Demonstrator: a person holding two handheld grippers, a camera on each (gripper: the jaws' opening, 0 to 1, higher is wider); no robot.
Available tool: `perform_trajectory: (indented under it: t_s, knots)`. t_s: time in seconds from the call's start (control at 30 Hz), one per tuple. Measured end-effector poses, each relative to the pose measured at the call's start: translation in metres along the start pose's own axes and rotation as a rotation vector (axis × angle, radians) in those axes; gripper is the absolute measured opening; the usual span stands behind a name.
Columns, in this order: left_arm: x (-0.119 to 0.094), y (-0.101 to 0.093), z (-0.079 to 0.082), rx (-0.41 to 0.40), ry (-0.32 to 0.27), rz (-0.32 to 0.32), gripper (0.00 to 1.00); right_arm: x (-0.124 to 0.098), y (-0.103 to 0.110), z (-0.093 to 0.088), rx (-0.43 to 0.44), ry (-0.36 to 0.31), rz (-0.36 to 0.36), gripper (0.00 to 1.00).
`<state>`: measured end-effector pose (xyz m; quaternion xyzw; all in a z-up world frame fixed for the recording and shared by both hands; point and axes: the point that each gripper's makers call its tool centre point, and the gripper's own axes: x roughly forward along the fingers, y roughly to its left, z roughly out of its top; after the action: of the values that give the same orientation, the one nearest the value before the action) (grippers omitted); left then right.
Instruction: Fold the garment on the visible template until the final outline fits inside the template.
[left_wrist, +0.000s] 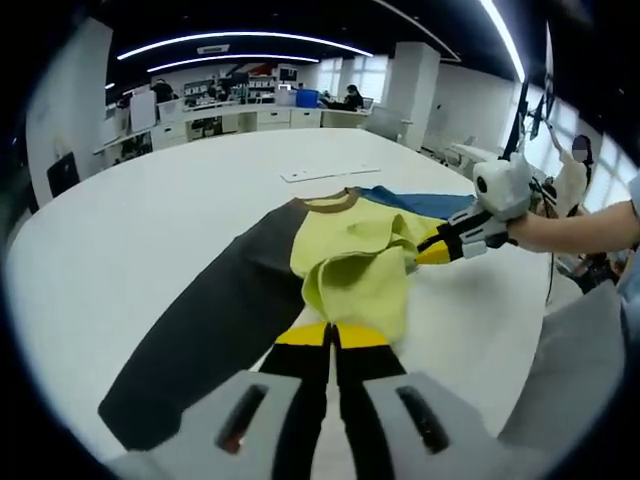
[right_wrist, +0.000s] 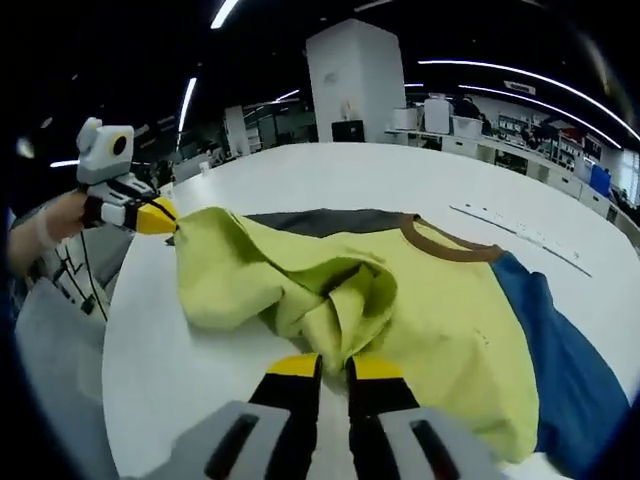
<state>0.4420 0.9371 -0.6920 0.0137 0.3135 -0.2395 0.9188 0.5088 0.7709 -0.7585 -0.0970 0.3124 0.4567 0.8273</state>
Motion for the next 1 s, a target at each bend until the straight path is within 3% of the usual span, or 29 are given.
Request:
perform_trajectory:
  t_s: [0.13, 0.53, 1.0]
  knots:
    - [0.000, 0.000, -0.001, -0.002, 0.001, 0.001, 0.00, -0.004, 0.000, 0.003, 0.010, -0.013, -0.001, 0.00]
    - [-0.005, 0.003, 0.000, -0.001, -0.005, 0.011, 0.00, -0.053, -0.014, 0.023, -0.002, -0.076, -0.038, 0.00]
    - [-0.020, -0.004, -0.008, 0.026, 0.013, 0.006, 0.00, -0.117, -0.021, 0.001, -0.091, -0.028, -0.093, 0.00]
